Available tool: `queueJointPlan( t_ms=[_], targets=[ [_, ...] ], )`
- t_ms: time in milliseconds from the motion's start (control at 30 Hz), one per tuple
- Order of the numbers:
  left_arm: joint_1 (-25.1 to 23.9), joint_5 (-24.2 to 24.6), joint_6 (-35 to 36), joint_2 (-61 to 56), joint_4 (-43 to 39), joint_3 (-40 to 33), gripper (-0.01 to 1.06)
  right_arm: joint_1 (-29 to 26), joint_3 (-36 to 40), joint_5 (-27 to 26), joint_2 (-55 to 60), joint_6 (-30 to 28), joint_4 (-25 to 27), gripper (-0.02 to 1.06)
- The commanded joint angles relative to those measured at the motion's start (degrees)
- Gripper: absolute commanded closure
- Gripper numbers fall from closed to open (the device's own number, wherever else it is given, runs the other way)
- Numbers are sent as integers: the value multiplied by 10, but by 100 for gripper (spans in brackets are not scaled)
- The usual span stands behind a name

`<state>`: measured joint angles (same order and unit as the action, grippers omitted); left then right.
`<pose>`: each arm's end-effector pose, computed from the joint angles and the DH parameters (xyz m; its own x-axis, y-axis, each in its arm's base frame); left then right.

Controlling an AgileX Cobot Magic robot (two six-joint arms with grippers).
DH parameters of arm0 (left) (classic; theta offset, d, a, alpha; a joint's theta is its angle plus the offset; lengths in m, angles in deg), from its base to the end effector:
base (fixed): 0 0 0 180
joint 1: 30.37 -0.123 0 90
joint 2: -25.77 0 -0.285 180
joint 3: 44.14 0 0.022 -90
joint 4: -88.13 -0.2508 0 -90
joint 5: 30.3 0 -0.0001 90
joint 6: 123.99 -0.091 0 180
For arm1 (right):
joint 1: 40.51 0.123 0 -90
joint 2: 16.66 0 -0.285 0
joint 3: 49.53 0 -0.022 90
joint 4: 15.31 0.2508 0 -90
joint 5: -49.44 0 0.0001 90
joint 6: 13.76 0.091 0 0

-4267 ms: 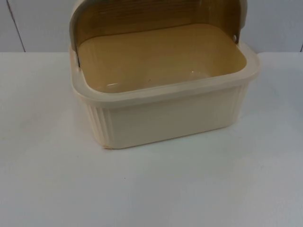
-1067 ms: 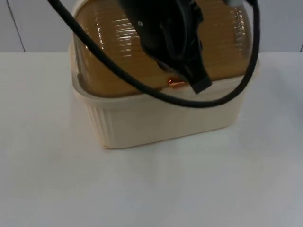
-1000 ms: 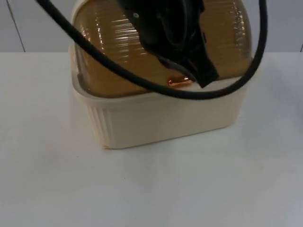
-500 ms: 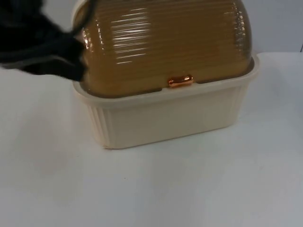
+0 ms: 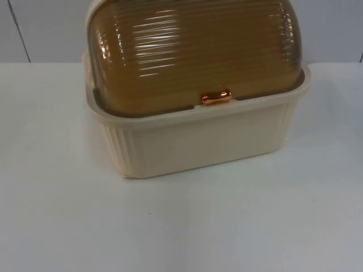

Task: Open the box lid with the left hand, place the block into the box with the right hand, then close the box lid with the left hand.

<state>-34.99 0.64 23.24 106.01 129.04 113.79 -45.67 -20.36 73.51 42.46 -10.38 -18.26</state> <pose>0.2717 -0.0088 0.3207 -0.6071 -0.1125 -0.7867 0.1529 0.9549 -0.2545 0.1869 -0.0188 0.3624 -0.3771 0.0461 -0.9250 0.1138 0.9935 0.0031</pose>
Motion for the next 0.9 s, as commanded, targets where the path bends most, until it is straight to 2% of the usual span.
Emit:
queueJointPlan(
  t_ms=[0,67,100,167,267,400,733,800,867],
  targets=[
    [-1,2,3,-5,45,18,105,3,1,2,-3,2,-2,-1],
    [-1,4,1,-5,45,26,105,3,1,5,-3,2,-2,-1],
    [-1,21,-10,-9,38,40,105,3,1,6,-3,2,-2,-1],
    [0,43,-78,-16,36,62,105,3,1,8,-3,2,-2,-1],
    [0,45,-104,-28,50,74,105,3,1,8,-3,2,-2,-1],
    [0,11,-104,-43,62,75,105,3,1,7,-3,2,-2,-1],
    [0,9,-104,-44,47,74,105,3,1,4,-3,2,-2,-1],
    [0,13,-104,-44,46,74,100,3,1,4,-3,2,-2,-1],
    [0,17,-102,-44,46,74,81,3,1,5,-3,3,-2,-1]
  ],
)
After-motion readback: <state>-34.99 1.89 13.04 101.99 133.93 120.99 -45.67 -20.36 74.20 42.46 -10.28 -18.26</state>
